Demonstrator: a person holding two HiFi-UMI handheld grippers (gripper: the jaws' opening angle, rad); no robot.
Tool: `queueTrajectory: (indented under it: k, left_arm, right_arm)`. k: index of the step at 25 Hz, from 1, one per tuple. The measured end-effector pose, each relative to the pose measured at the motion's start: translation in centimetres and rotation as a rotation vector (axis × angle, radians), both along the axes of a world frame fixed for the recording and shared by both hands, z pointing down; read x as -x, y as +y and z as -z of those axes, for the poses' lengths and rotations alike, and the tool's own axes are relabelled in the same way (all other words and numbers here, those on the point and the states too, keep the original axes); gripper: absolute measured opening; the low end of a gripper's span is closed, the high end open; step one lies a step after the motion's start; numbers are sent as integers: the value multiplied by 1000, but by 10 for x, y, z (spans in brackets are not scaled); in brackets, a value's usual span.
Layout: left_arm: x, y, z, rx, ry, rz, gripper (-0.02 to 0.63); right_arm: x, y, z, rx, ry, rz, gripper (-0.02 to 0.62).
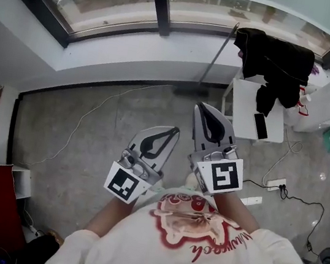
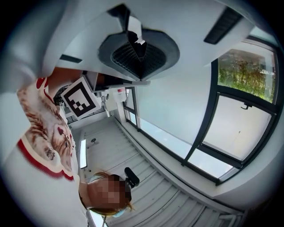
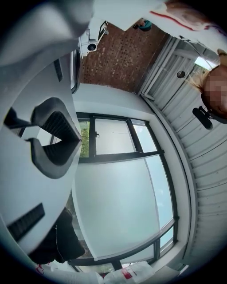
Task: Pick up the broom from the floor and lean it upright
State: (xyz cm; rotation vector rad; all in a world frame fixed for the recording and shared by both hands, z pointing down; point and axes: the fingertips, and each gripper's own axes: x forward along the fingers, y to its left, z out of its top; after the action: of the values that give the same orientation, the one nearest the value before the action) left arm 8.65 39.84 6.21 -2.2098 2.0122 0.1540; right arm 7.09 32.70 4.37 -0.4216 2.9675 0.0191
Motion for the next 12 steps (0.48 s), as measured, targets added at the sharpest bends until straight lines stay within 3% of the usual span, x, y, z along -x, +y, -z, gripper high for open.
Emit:
queueTrajectory:
  k: [12]
  left_arm:
    - [11,1,9,-38,-11,-19,21]
  right_arm:
    - [9,4,1,-12,34,-5,23]
